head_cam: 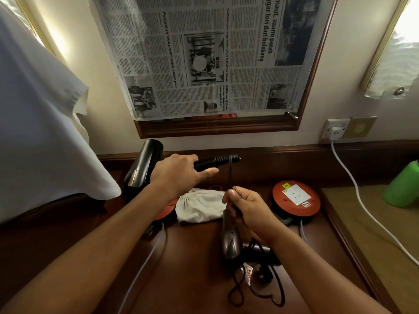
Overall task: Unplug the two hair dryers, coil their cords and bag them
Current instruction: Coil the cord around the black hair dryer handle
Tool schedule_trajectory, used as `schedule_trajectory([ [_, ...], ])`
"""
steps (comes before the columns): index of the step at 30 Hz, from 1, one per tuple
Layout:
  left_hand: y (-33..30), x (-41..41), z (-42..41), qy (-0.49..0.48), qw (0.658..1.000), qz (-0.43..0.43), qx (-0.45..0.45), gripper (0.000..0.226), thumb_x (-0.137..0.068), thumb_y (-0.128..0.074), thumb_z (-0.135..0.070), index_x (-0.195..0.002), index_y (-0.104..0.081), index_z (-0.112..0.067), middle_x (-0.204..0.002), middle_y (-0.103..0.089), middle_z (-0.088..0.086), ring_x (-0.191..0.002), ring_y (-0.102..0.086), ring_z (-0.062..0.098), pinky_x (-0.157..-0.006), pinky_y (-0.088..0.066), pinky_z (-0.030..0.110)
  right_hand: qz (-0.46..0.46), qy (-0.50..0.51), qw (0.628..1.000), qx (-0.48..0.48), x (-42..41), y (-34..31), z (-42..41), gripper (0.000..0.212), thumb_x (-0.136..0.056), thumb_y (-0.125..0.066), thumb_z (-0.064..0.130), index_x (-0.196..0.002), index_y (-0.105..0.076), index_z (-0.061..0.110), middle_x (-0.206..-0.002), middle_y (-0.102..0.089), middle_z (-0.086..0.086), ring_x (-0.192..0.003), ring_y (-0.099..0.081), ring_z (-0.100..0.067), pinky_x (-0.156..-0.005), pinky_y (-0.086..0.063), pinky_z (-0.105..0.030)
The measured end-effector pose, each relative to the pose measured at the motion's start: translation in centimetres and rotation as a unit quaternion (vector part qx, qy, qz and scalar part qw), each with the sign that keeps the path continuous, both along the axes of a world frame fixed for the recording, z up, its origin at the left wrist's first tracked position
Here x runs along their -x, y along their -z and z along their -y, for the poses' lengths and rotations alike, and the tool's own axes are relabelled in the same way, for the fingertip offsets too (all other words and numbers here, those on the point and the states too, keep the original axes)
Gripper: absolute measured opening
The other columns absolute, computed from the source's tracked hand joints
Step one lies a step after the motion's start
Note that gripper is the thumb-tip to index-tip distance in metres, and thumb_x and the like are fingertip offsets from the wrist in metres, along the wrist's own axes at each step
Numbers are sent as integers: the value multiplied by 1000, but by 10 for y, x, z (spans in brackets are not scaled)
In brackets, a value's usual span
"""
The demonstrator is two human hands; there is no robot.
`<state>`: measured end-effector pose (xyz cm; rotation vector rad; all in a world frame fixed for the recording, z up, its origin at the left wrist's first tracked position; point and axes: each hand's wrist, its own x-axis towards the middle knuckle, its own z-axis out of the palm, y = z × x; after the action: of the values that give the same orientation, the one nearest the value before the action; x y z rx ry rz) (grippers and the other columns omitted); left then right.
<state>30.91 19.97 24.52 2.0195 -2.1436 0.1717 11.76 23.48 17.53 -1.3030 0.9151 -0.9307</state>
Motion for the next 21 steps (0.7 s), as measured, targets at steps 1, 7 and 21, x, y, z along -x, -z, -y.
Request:
schedule_trajectory([
  [1, -1, 1, -1, 8, 1000, -4, 0, 78, -74, -29, -88, -108, -60, -25, -75, -52, -11, -78, -55, 15, -66, -43, 33, 11, -7, 1000, -25, 2, 3, 2, 33, -103, -38, 24, -80, -55, 7, -52, -41, -4, -43, -30, -13, -42, -23, -22],
  [7, -3, 2, -3, 39, 999, -31, -13, 83, -68, -24, -92, -101, -61, -26, -74, -53, -10, -75, -55, 13, -73, -52, 37, 80, -68, 982, -155, 22, 16, 13, 43, -95, -43, 43, -68, -50, 10, -49, -26, -1, -40, -21, -9, -43, -14, -22],
  [21, -11, 6, -12, 138, 988, -53, -34, 62, -66, -30, -88, -74, -53, -30, -64, -58, -9, -62, -56, 4, -59, -50, 30, 116, -152, 967, -167, 48, 13, 59, 19, -87, -54, 22, -72, -57, 12, -56, -26, 3, -44, -22, -5, -38, -18, -17],
])
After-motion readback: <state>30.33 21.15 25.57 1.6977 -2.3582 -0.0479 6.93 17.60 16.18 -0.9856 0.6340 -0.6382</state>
